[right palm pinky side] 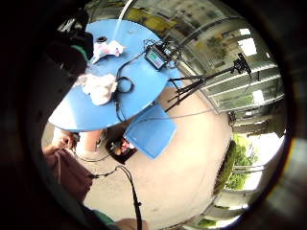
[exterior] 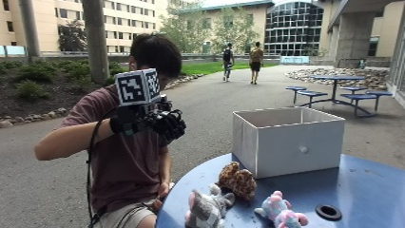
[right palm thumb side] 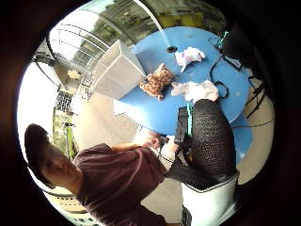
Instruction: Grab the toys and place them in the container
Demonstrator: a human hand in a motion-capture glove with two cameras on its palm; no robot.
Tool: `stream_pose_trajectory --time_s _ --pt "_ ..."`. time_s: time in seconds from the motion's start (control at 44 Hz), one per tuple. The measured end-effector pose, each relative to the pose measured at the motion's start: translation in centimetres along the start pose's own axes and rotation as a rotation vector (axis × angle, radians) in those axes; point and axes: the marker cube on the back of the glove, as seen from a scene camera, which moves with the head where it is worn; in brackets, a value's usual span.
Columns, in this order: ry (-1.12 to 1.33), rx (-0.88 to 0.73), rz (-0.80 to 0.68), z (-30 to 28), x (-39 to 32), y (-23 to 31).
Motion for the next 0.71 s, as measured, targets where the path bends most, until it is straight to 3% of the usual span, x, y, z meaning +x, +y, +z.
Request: stream_pose_trajectory --time_s 0.205,0.409,0.705 --pt "-0.029 -0.022 0.027 -1.6 1.5 -2.3" --pt "-0.021 -0.193 0.045 -1.1 1.3 -5.9" --pt "0.076 -0.475 0.045 8.1 -0.3 -10.9"
